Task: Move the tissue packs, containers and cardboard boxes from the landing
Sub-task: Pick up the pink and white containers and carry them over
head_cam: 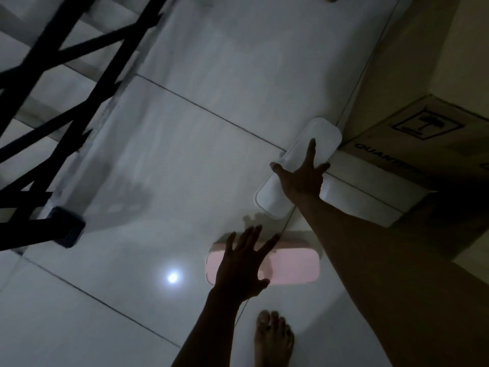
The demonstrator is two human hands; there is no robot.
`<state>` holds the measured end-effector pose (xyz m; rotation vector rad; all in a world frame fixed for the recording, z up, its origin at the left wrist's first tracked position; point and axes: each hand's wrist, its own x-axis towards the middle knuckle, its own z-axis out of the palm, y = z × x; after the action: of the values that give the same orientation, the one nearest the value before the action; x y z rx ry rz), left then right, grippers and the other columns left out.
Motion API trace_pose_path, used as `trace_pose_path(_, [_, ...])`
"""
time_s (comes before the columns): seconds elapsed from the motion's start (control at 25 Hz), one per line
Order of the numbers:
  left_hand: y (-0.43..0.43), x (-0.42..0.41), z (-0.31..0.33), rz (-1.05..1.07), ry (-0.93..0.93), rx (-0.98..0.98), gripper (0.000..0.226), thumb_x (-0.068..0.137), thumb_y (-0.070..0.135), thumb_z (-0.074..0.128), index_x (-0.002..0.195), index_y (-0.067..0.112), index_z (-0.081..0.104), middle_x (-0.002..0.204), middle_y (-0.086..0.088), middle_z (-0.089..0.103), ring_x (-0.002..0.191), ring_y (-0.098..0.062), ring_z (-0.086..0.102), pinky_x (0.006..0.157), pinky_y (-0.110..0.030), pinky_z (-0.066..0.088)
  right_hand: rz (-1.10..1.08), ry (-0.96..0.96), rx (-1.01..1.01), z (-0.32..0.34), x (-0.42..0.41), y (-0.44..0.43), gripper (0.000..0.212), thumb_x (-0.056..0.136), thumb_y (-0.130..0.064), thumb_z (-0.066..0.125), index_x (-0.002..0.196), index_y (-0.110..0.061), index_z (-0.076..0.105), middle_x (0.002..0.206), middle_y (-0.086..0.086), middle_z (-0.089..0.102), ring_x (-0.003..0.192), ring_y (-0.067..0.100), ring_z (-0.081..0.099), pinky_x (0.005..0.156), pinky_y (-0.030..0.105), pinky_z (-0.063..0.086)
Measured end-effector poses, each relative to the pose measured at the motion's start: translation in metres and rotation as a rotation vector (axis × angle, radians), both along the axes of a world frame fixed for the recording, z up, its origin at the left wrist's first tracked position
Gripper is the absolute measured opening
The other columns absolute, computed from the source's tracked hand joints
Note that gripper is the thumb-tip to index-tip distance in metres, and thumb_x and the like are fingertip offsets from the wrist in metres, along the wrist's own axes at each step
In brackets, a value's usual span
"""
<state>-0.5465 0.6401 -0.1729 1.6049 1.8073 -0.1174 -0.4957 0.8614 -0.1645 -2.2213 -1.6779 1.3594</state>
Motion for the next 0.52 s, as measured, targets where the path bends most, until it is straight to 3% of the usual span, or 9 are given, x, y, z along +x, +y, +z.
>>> trace_pose_path(0.16, [-0.004,0.002,-0.013,-0.083,-0.025,-0.052,0.119,0.077,0.051,0.074,0.142,0.054,-0.026,0.163,-0.003,-0.016,0.149,-0.025,-0.014,0.114,-0.053,-0.013,-0.061,-0.083,-0.056,-0.015,-0.013,0.003,0.120,0.071,-0.052,0.081,0.150,-0.051,-0.009,0.156,0.019,-0.030,0.141,0.055,0.015,0.104,0.061,0.040])
trace_pose_path(0.24, [-0.006,0.005,-0.018,-0.133,-0.029,-0.072,0.125,0.077,0.042,0.078,0.140,0.055,-0.029,0.163,-0.004,-0.014,0.149,-0.026,-0.012,0.114,-0.058,-0.009,-0.081,-0.111,-0.060,-0.020,-0.017,0.003,0.120,0.071,-0.051,0.082,0.151,-0.050,-0.008,0.156,0.021,-0.030,0.138,0.055,0.023,0.104,0.058,0.041])
trace_pose_path(0.4, [-0.014,0.012,-0.016,-0.098,0.018,-0.019,0.114,0.086,0.016,0.069,0.146,0.054,-0.020,0.161,-0.014,0.015,0.148,-0.034,0.012,0.113,-0.064,0.007,-0.042,-0.194,-0.014,-0.018,-0.015,0.003,0.114,0.073,-0.051,0.078,0.152,-0.048,-0.005,0.157,0.027,-0.008,0.123,0.050,0.045,0.094,0.048,0.047])
trace_pose_path(0.52, [-0.025,0.005,-0.008,-0.069,0.066,-0.016,0.108,0.087,0.019,0.065,0.145,0.056,-0.018,0.161,-0.014,0.013,0.147,-0.036,0.013,0.111,-0.067,0.007,0.020,-0.246,0.025,-0.012,-0.006,-0.002,0.106,0.077,-0.049,0.076,0.153,-0.047,0.001,0.157,0.026,0.004,0.122,0.047,0.045,0.092,0.043,0.045])
